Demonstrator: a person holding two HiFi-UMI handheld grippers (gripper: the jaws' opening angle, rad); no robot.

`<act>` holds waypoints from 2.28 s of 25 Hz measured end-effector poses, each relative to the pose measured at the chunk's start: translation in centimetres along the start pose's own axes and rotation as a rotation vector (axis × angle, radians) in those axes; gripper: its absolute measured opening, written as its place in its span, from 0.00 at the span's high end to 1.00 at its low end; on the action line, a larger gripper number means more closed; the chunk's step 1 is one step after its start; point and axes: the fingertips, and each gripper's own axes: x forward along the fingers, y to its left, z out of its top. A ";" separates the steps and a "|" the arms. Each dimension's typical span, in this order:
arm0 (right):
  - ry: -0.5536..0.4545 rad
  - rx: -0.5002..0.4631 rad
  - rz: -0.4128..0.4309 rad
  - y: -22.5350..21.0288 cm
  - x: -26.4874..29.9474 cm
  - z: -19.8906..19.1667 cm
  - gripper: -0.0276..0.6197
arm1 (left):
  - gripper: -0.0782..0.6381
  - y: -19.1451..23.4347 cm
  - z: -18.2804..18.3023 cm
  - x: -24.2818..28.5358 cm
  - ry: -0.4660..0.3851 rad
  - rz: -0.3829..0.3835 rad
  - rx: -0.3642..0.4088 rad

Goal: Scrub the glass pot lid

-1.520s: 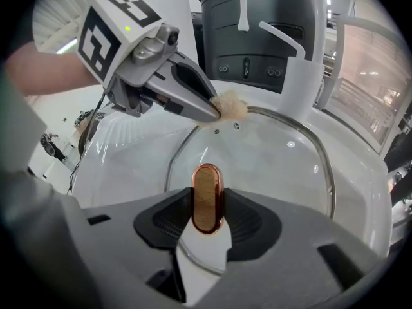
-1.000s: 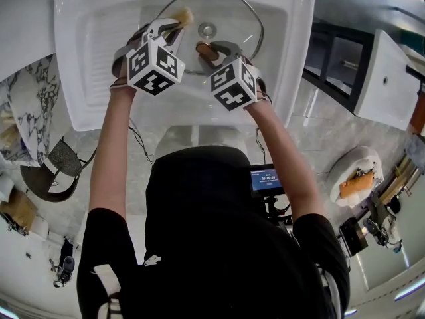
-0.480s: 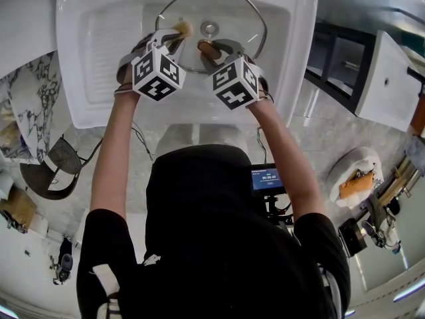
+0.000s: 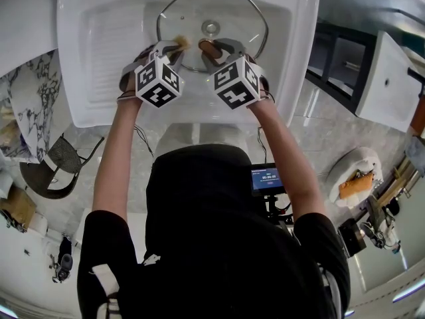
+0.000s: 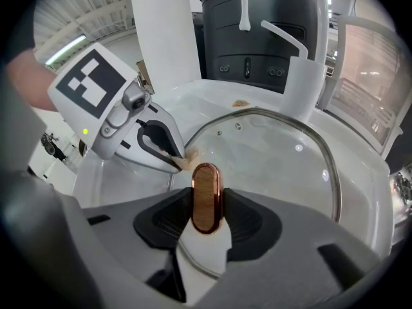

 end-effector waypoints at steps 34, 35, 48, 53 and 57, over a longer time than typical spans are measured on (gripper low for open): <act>-0.004 0.010 0.010 0.1 -0.1 0.1 0.73 | 0.87 -0.7 -1.2 0.3 0.027 -0.033 -0.053; -0.004 0.009 0.010 0.1 -0.1 0.1 0.73 | 0.87 -0.4 -1.1 0.2 0.023 -0.028 -0.054; -0.005 0.001 0.012 0.2 0.0 0.2 0.73 | 0.87 3.4 1.4 -1.2 -0.026 0.050 -0.048; -0.005 0.002 0.014 0.2 0.0 0.2 0.73 | 0.87 5.0 2.3 -1.6 -0.041 0.081 -0.059; -0.007 0.000 0.015 0.3 0.0 0.2 0.73 | 0.87 6.0 2.9 -1.8 -0.050 0.107 -0.057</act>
